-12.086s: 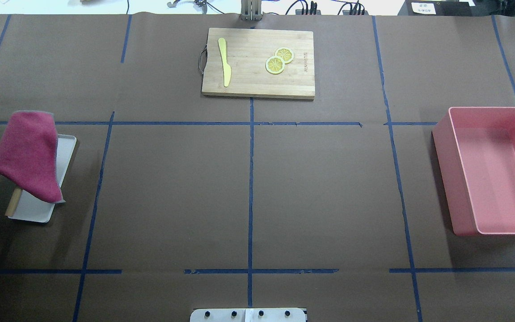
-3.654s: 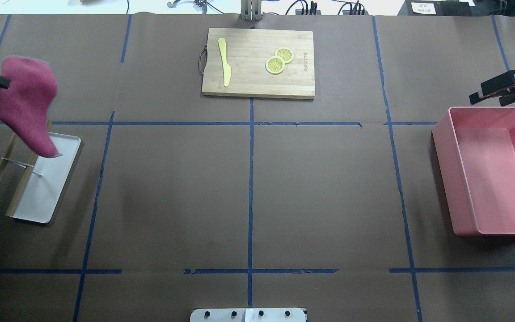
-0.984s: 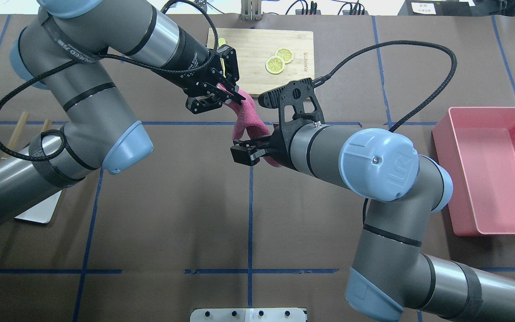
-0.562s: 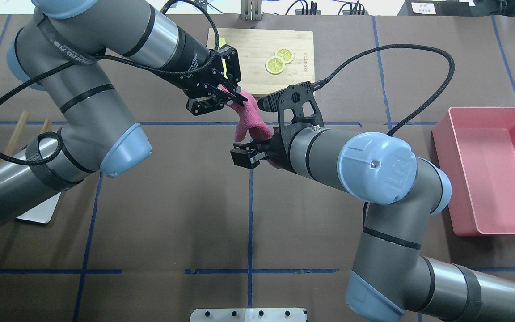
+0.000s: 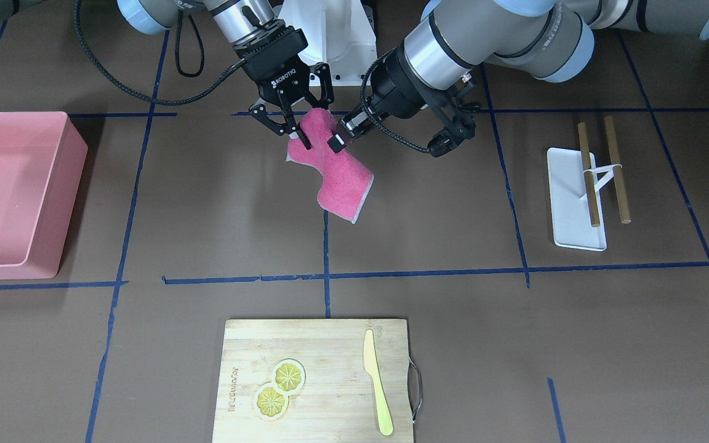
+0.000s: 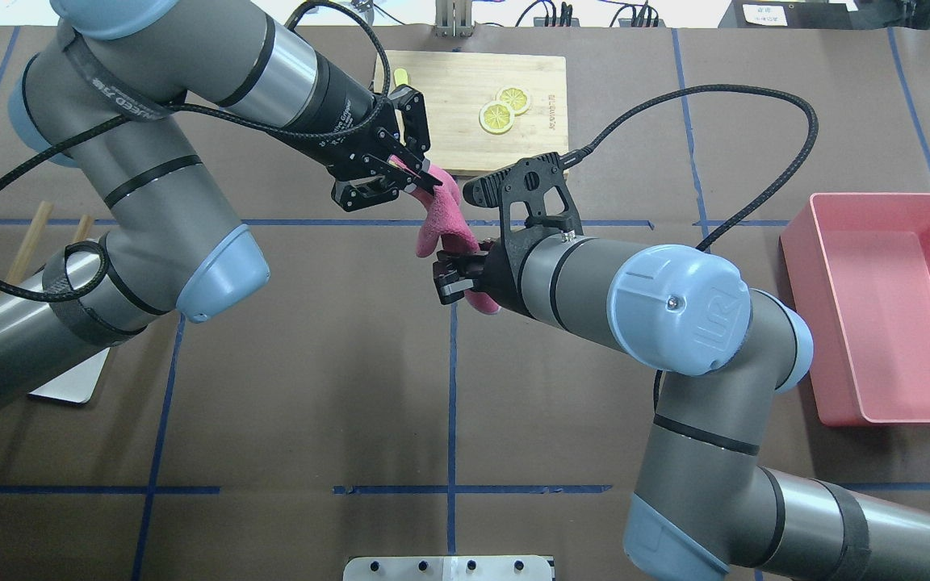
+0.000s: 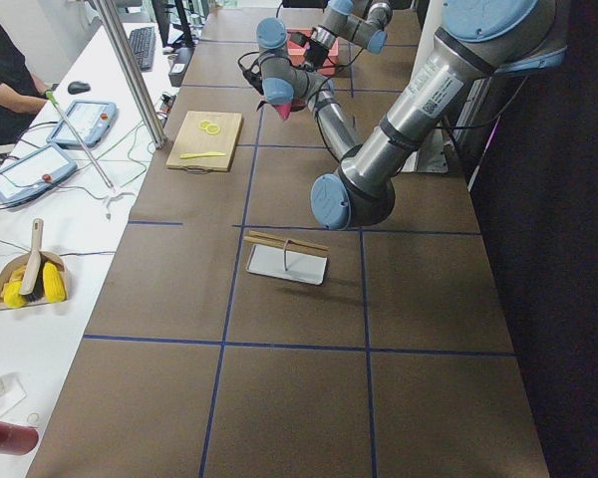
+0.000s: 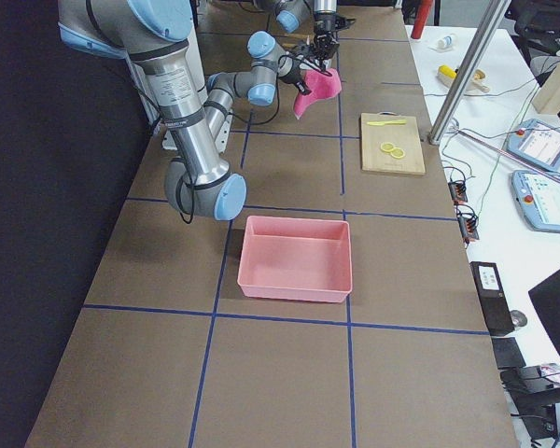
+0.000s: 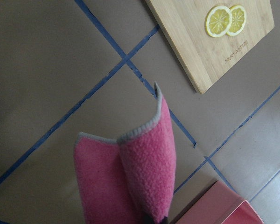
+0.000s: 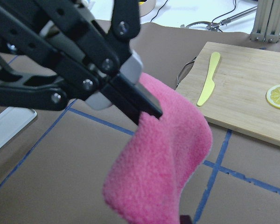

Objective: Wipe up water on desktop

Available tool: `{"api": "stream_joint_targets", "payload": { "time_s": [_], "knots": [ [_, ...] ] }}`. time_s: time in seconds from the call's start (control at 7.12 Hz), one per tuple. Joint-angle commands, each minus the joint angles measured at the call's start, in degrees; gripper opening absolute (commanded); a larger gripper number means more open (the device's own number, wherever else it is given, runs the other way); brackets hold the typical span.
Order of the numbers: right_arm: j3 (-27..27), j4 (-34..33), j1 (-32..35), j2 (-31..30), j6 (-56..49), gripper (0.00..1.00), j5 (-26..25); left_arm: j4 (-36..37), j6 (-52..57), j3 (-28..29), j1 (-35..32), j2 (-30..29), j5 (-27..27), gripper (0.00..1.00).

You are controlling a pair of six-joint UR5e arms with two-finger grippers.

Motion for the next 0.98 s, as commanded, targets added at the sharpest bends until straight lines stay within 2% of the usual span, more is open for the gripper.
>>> {"api": "stream_joint_targets", "payload": {
  "time_s": [0.0, 0.14, 0.28, 0.42, 0.56, 0.84],
  "knots": [
    [-0.1, 0.0, 0.0, 0.2, 0.3, 0.01, -0.1, -0.2, 0.2, 0.2, 0.0, 0.1, 0.0, 0.00],
    [0.0, 0.0, 0.0, 0.2, 0.4, 0.01, -0.1, -0.3, 0.3, 0.3, 0.0, 0.3, 0.0, 0.02],
    [0.0, 0.0, 0.0, 0.2, 0.5, 0.01, 0.0, -0.4, 0.3, 0.3, 0.0, 0.2, 0.0, 0.08],
    [0.2, 0.1, 0.0, 0.3, 0.6, 0.01, 0.0, -0.5, 0.6, 0.2, 0.0, 0.3, 0.0, 0.67],
    [0.3, 0.1, 0.0, 0.3, 0.6, 0.01, 0.0, -0.3, 4.7, -0.1, 0.0, 0.3, 0.0, 1.00],
    [0.5, 0.1, 0.1, 0.2, 0.5, 0.00, 0.1, -0.3, 5.5, -0.6, -0.1, 1.3, 0.0, 1.00]
  ]
}}
